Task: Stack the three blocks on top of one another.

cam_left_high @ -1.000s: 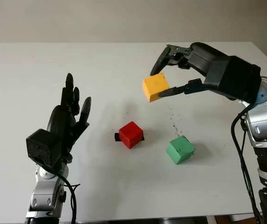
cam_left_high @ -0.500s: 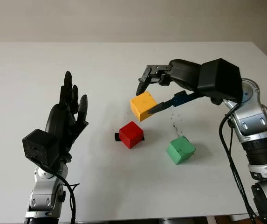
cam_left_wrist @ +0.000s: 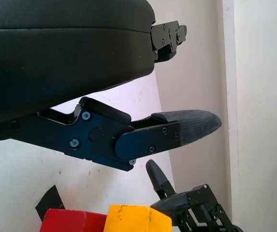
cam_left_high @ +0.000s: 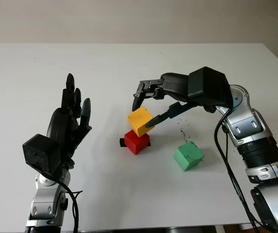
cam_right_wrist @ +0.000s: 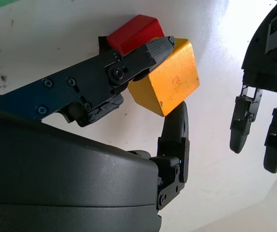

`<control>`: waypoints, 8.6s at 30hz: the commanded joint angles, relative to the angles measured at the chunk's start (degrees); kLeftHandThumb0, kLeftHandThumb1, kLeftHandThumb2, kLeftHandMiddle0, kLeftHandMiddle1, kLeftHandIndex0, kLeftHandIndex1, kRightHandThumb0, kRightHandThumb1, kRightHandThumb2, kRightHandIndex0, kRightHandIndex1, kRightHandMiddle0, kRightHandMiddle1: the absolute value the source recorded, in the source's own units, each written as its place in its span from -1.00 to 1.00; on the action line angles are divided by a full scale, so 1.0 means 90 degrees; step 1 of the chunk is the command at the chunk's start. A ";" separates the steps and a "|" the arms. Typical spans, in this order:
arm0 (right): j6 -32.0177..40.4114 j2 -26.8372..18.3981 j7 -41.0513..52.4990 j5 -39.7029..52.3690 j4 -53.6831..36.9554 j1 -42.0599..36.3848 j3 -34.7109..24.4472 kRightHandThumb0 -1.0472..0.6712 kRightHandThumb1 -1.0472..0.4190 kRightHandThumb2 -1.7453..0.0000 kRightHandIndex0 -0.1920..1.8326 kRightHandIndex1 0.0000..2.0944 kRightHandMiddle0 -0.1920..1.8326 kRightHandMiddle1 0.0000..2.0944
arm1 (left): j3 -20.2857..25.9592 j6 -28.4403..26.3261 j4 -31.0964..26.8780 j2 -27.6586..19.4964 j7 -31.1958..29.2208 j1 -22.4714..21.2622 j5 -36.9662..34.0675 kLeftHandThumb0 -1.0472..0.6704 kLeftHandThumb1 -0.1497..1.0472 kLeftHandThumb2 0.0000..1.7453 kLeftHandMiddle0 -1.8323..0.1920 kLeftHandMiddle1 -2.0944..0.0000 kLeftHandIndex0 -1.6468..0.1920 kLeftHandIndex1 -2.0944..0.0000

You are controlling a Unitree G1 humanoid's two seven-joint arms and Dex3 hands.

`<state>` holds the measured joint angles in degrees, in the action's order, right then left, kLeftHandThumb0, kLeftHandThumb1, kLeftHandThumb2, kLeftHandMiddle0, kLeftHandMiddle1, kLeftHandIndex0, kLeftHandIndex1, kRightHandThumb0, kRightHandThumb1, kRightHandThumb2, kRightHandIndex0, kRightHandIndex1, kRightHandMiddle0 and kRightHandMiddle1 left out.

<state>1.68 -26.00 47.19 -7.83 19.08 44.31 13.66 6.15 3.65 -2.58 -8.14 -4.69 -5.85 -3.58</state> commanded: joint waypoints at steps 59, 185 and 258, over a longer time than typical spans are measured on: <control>-0.0253 -0.0018 0.0044 -0.0365 0.0121 -0.0110 0.0183 -0.56 -0.84 0.95 -0.66 -0.98 -0.64 0.36 | 0.0025 0.0102 -0.0122 0.0012 0.0067 0.0158 0.0071 -0.63 1.00 -0.34 0.93 0.95 0.97 0.95; -0.1885 -0.2086 -0.2709 -0.2759 -0.3774 -0.4561 -0.1675 -0.19 -0.78 0.94 -0.45 -0.91 -0.21 0.01 | 0.0055 -0.0125 -0.0457 -0.0022 -0.0092 0.0344 0.0032 -0.61 1.00 -0.31 0.96 0.95 0.99 0.96; 0.2617 0.0247 -0.0415 0.1536 -0.1195 -0.0685 -0.0661 -0.35 -0.81 0.94 -0.57 -0.98 -0.42 0.44 | -0.0032 -0.0141 -0.0465 0.0120 0.0050 0.0313 0.0084 -0.62 1.00 -0.31 0.95 0.95 0.98 0.96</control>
<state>24.90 -23.18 43.32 5.50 9.41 38.27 8.16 5.57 2.20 -6.07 -6.77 -4.09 -2.83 -2.59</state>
